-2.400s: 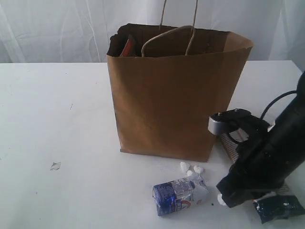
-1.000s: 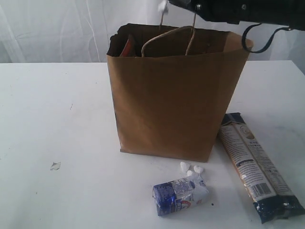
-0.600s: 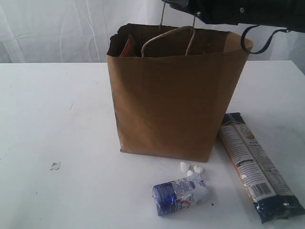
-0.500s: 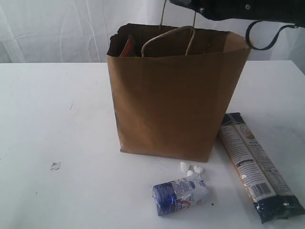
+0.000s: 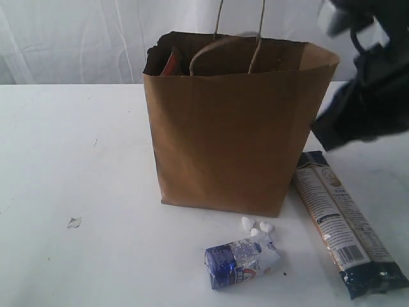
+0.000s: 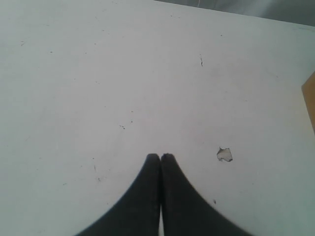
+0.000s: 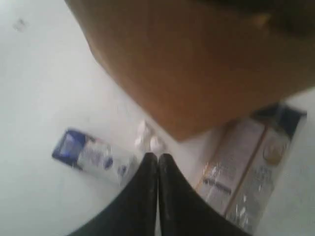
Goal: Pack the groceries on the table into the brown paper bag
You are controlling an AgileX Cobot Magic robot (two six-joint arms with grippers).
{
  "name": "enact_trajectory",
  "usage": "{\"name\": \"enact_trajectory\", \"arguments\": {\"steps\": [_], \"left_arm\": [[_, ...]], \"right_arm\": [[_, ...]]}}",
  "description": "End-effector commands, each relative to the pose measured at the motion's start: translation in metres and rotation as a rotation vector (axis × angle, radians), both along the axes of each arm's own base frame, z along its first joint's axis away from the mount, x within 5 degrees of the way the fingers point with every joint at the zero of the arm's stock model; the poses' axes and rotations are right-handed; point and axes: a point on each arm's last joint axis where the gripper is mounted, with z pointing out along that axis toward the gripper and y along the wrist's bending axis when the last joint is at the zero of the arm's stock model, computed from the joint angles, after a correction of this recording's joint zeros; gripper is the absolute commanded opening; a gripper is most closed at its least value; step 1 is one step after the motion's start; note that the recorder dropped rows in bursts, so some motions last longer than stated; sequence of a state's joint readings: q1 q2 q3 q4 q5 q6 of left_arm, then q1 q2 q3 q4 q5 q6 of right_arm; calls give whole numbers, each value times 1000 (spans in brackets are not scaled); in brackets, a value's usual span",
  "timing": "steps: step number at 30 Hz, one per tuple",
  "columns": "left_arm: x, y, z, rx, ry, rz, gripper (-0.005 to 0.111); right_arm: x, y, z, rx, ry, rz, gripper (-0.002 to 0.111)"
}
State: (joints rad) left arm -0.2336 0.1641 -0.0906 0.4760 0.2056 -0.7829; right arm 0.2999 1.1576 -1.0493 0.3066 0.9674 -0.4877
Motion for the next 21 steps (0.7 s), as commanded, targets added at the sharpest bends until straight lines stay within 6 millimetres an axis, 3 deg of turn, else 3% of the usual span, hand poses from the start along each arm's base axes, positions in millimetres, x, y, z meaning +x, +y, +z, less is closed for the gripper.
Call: {"name": "enact_trajectory", "arguments": {"steps": [1, 5, 12, 21], "left_arm": [[0, 0, -2, 0, 0, 4, 0], [0, 0, -2, 0, 0, 4, 0], [0, 0, -2, 0, 0, 4, 0], [0, 0, -2, 0, 0, 4, 0]], "right_arm": [[-20, -8, -36, -47, 138, -26, 0], [-21, -5, -71, 28, 174, -91, 0], [6, 8, -114, 337, 219, -420, 0], [22, 21, -180, 209, 451, -457, 0]]}}
